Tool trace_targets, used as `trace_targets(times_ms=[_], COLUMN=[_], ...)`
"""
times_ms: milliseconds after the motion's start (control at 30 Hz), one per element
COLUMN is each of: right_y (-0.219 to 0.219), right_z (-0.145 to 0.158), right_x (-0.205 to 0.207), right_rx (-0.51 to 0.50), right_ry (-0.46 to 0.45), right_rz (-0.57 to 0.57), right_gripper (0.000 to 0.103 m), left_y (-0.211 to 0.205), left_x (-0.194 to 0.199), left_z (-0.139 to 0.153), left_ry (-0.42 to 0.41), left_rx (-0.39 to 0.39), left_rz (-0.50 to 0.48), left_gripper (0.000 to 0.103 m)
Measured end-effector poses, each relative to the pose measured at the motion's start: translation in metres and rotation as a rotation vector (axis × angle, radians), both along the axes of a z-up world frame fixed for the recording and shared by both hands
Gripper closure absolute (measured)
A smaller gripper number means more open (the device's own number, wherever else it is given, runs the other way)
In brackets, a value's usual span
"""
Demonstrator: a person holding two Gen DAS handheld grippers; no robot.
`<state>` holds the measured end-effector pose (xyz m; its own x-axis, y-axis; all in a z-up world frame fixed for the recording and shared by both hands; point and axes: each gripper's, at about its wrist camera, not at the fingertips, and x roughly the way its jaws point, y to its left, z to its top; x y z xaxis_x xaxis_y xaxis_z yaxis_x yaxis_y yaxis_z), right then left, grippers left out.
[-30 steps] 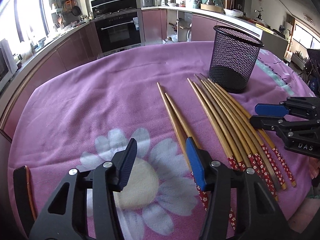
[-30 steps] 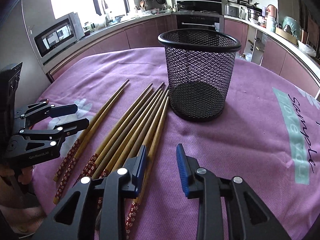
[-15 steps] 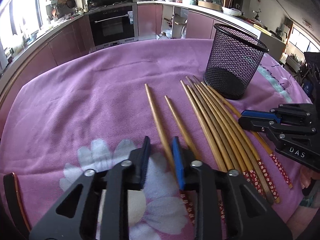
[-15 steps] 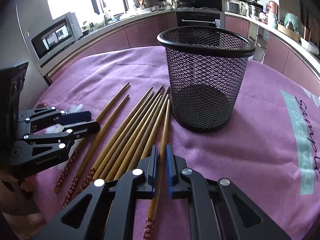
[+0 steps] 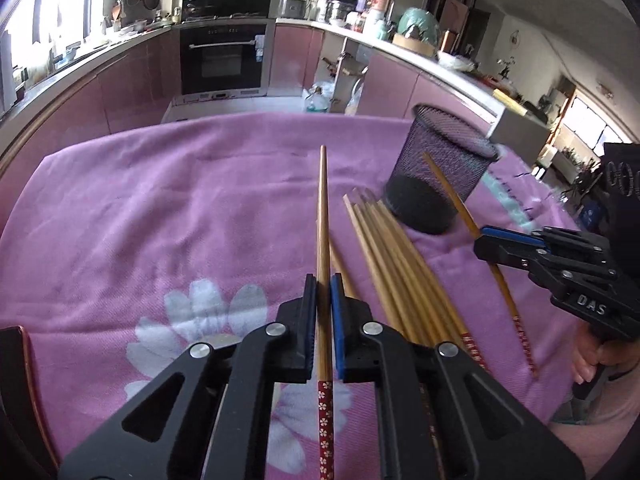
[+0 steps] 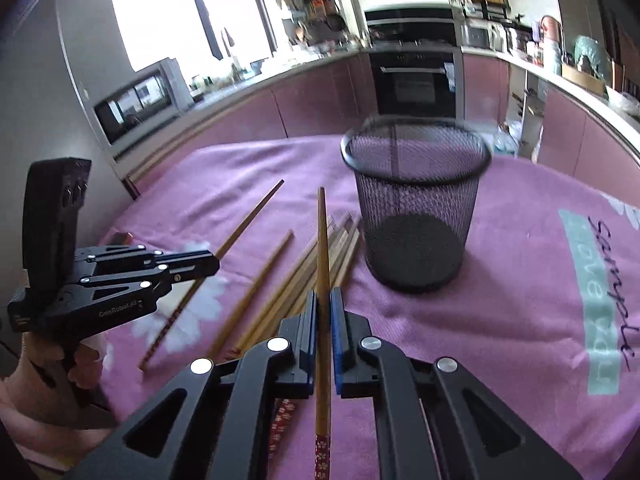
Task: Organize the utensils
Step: 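Lift the chopsticks upright and lower them into the black mesh cup with both tools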
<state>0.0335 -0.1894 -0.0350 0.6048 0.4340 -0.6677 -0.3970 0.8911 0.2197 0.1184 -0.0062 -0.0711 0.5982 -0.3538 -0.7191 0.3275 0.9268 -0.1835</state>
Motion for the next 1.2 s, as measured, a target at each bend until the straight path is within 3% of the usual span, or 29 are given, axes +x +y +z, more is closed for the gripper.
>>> trace_targets(times_ms=[400, 700, 967, 1200], right_y=[-0.032, -0.05, -0.074, -0.084], right_z=[0.06, 0.109, 0.147, 0.153], right_x=[-0.008, 0.005, 0.022, 0.046], right_rx=[0.142, 0.165, 0.164, 0.135], right_ry=[-0.159, -0.282, -0.374, -0.388], right_rz=[-0.014, -0.028, -0.068, -0.104], right_gripper=[0.098, 0.098, 0.098, 0.098], left_y=[0.008, -0.025, -0.069, -0.107], left_x=[-0.028, -0.008, 0.03, 0.065], left_z=[0.098, 0.158, 0.176, 0.166], left_ry=[-0.197, -0.348, -0.401, -0.401], left_rx=[-0.187, -0.273, -0.309, -0.3], left_rz=[-0.09, -0.102, -0.1, -0.072], left_gripper=[0.095, 0.095, 0.095, 0.095])
